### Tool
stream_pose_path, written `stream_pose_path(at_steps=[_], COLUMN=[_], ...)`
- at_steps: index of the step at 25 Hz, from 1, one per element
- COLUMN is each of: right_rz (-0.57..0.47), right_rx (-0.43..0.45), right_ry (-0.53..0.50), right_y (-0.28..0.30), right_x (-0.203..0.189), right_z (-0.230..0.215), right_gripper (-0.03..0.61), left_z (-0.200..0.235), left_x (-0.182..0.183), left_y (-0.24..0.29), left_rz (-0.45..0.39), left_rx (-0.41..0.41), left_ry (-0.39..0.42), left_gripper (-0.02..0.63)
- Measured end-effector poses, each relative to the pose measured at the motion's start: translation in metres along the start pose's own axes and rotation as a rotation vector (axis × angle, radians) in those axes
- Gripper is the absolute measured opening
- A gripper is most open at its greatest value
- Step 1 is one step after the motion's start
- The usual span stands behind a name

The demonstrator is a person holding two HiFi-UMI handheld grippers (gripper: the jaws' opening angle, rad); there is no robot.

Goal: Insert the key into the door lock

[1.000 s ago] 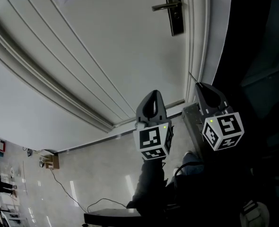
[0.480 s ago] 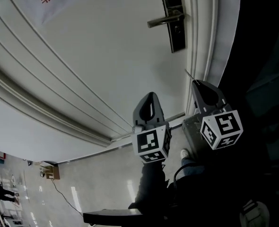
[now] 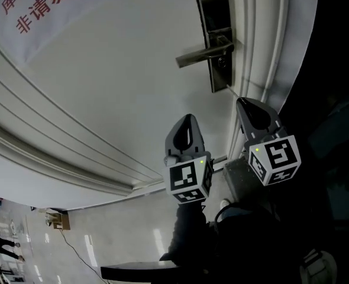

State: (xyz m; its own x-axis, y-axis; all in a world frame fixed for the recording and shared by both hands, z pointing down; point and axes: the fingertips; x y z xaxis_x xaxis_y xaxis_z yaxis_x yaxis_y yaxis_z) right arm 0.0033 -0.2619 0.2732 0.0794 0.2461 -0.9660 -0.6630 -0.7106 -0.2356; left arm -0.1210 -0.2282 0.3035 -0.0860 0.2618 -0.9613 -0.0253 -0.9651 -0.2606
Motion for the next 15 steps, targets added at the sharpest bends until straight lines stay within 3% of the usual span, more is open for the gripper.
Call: stream_pose_path(at_steps=[9, 15], right_rz=[0.015, 0.049], right_rx=[0.011, 0.027], right_ry=[-0.242, -0.541], right_y=[0.030, 0.046], right_x=[0.010, 0.017], right_z=[-0.020, -0.022], right_gripper=[0.012, 0.012], left_z=[-0.008, -0.009], left_x=[-0.003, 0.000], left_y=[0.040, 0.059], left_rz=[0.009, 0.032], left_rx=[-0.064, -0.105], left_ry=[-0.009, -0.028], left_gripper=[0.002, 0.002])
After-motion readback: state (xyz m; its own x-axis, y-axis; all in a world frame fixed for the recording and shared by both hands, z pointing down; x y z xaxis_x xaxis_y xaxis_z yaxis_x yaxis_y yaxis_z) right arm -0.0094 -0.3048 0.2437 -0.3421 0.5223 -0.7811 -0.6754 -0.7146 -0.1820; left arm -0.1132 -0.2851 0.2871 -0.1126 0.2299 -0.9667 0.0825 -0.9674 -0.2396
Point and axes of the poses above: the fingertips, and each gripper's own axes: y forward along the fingers, z to its left, x out of its top, and after that the axes turned 11 degrees about -z, right-handed
